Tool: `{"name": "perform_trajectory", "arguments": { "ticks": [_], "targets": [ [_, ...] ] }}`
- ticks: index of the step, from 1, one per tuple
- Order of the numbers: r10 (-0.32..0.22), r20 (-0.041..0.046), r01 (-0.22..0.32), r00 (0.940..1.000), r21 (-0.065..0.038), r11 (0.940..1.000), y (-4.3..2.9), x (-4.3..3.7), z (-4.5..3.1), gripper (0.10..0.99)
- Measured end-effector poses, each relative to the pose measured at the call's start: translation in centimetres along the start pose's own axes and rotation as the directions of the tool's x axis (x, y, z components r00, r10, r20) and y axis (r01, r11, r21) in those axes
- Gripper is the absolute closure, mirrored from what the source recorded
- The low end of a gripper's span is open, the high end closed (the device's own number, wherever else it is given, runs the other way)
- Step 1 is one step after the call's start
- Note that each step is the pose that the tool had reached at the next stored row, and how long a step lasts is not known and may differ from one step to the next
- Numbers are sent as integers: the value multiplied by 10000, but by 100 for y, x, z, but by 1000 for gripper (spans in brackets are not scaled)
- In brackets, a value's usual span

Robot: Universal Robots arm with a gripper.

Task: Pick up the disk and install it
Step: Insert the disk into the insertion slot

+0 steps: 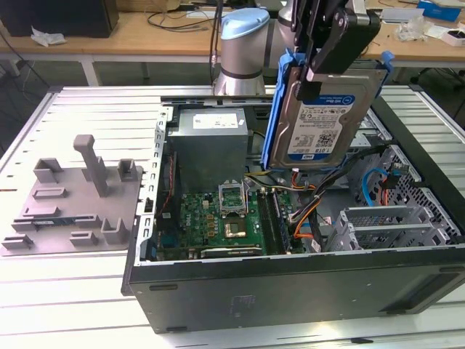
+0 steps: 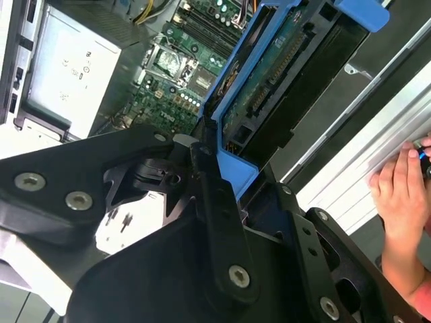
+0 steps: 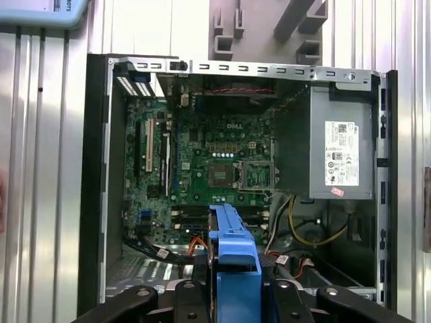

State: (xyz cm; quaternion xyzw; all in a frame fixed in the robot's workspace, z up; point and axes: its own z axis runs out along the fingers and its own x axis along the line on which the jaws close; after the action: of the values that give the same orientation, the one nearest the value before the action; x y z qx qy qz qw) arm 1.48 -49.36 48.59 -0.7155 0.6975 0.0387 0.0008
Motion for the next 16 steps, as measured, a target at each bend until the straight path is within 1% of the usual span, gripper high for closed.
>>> {"name": "perform_trajectory", "arguments": {
  "ticks": [1, 2, 6, 12, 14, 16],
  "targets": [
    [-4, 74, 4, 10000, 9, 10000, 2, 29, 2, 718],
    [-6, 118, 6, 9999, 23, 10000, 3, 51, 3, 718],
    [-18, 230, 16, 9997, 91, 10000, 5, 115, 3, 718],
    [-33, 367, 26, 9993, 181, 9998, 8, 211, 6, 718],
    [-37, 398, 28, 9992, 205, 9998, 9, 242, 6, 718],
    [-38, 407, 30, 9992, 214, 9998, 9, 258, 6, 718]
  ]
}}
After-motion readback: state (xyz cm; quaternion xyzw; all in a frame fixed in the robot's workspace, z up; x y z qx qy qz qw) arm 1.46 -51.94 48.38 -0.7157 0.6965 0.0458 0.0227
